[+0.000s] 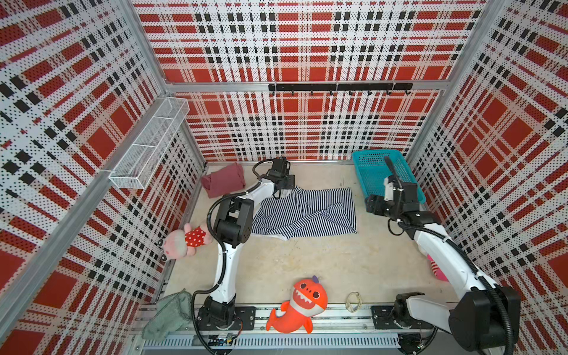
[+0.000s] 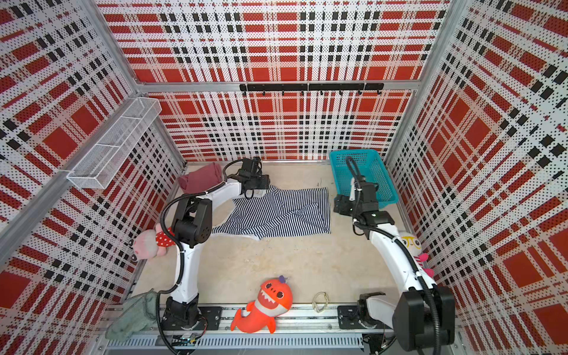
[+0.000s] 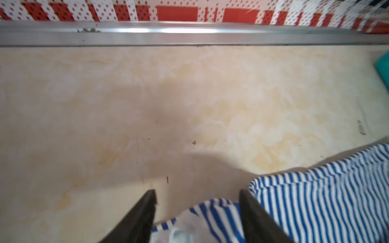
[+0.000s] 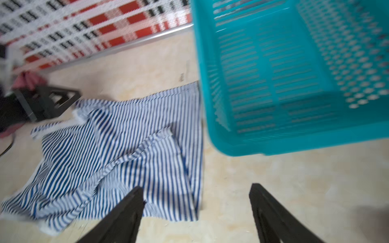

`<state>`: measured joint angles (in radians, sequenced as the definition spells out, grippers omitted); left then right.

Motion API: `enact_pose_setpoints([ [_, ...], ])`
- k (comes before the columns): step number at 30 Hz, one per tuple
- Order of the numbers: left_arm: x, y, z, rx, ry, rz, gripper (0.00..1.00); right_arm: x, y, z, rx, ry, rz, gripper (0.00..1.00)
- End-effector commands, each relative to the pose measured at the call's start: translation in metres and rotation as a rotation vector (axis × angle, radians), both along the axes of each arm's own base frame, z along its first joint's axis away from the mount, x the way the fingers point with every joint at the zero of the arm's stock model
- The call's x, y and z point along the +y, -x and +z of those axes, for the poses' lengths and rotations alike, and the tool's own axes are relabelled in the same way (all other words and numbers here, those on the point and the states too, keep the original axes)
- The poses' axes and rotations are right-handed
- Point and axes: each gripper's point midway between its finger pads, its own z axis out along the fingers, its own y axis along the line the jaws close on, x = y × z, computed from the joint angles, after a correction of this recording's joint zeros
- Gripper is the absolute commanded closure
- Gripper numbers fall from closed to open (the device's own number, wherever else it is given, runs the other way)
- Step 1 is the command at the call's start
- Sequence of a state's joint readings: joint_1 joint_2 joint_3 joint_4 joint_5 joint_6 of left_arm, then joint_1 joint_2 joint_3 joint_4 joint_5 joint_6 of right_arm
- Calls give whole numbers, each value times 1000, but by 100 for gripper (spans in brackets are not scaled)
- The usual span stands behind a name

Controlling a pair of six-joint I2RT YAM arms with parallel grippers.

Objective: Fold and stack tank tops
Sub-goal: Smooth out the tank top at the center of the table.

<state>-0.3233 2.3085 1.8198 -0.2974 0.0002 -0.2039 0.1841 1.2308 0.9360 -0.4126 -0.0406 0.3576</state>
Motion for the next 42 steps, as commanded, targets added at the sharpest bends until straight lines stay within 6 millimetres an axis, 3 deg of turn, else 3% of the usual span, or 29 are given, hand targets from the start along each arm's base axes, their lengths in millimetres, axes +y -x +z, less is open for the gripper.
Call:
enact_pose_setpoints([
  [1, 20, -3, 4, 32, -24, 3, 18, 31, -2, -21, 71, 32, 75, 21],
  [5, 31, 16, 33, -7, -53, 48, 16, 57, -22, -47, 115, 39, 117, 28],
  [8, 25, 44, 39, -14, -37, 44, 17, 64, -39, -69, 143, 45, 118, 36],
  [11, 11, 69, 35, -10, -19, 16, 18, 71, -57, -86, 162, 66, 134, 44],
  [15, -16, 89, 22, 9, 27, -34, 19, 79, -73, -102, 174, 75, 165, 44],
  [20, -33, 91, -12, 66, 48, -62, 19, 89, -81, -118, 189, 46, 191, 37],
  [28, -8, 75, -46, 112, 89, 17, 19, 99, -90, -141, 229, 11, 200, 42],
  [30, 1, 72, -50, 119, 91, 36, 19, 100, -89, -140, 226, 9, 206, 50],
  [32, 8, 70, -51, 121, 93, 52, 19, 100, -89, -134, 199, 5, 207, 65],
  [34, 15, 68, -54, 126, 94, 64, 19, 98, -91, -126, 174, 19, 208, 86],
  [36, 19, 67, -55, 129, 95, 74, 19, 95, -92, -121, 163, 41, 210, 98],
  [42, 29, 63, -58, 135, 103, 97, 19, 93, -75, -92, 141, 50, 247, 100],
])
